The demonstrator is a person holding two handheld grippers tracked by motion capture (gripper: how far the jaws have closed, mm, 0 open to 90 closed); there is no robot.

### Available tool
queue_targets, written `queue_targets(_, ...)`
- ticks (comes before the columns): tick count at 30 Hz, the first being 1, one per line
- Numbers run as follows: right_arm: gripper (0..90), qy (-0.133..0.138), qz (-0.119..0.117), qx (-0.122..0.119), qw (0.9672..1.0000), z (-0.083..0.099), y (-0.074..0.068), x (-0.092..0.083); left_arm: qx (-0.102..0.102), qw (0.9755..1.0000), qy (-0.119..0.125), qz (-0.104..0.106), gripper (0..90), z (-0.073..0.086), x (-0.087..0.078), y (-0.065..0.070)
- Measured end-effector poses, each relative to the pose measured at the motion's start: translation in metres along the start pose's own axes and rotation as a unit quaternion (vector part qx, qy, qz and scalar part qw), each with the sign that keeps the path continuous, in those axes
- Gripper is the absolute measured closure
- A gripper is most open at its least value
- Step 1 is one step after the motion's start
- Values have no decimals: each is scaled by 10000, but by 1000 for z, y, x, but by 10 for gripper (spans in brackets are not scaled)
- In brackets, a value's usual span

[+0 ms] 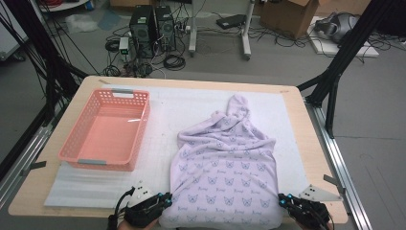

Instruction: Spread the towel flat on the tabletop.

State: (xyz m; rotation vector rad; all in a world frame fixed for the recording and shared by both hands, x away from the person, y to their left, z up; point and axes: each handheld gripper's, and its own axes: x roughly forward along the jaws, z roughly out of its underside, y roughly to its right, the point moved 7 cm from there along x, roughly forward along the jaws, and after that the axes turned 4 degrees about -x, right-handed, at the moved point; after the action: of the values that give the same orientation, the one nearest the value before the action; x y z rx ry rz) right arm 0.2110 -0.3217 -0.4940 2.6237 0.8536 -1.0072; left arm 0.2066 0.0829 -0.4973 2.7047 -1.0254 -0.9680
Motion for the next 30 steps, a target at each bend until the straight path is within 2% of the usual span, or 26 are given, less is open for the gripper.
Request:
queue_targets(5,879,-189,-147,-140,9996,12,-15,-15,-17,9999,-107,91,853,17,-17,9)
queue_targets(7,878,-292,-166,-214,9992,18,-21,-21,88,9996,-207,175,851,25,-22,17)
queue_targets(9,840,-291,-168,-223,9992,20,-26,-23,106,9996,-171,193,806,24,-23,19)
queue_targets(10,764,-243,-158,-194,9994,19,-25,-22,147,9996,-102,199,718,21,-23,20)
queue_targets(11,694,-147,-97,-121,9998,16,-23,-21,222,9995,71,191,641,13,-20,20)
queue_targets(13,647,82,-24,33,10000,8,-18,-18,331,9991,232,127,590,3,-14,15)
queue_targets(14,623,129,50,88,9999,5,-15,-14,247,9993,242,104,558,-2,-9,11)
queue_targets(16,616,134,231,146,9995,0,-9,-5,179,9995,262,62,522,-7,-6,6)
queue_targets(17,612,112,303,157,9994,-2,-6,-1,70,9996,268,-55,518,-17,3,-4)
queue_targets(18,600,98,374,166,9991,-4,-3,4,12,9996,267,-112,513,-21,8,-9)
queue_targets(21,593,122,418,224,9988,-11,1,14,-96,9996,235,-119,506,-29,17,-16)
queue_targets(22,599,102,444,196,9988,-13,2,17,-204,9997,78,-90,494,-33,27,-20)
queue_targets(23,621,107,458,200,9987,-15,3,19,-209,9997,-27,-98,490,-32,32,-21)
queue_targets(24,654,107,464,210,9986,-15,3,20,-135,9998,20,-176,494,-33,34,-20)
queue_targets(25,728,121,436,205,9988,-15,3,19,-135,9998,20,-176,548,-33,34,-20)
queue_targets(26,835,114,323,211,9992,-15,2,19,-48,9996,-13,-270,659,-32,34,-19)
queue_targets(27,860,115,222,220,9994,-14,1,18,151,9990,-25,-431,846,-30,33,-18)
queue_targets(28,868,71,227,186,9995,-13,0,16,188,9991,-41,-386,873,-28,31,-17)
queue_targets(29,870,25,184,139,9997,-12,-1,14,84,9993,-76,-345,878,-25,26,-16)
queue_targets(30,872,-17,147,135,9998,-11,-3,12,96,9993,-81,-358,880,-22,22,-15)
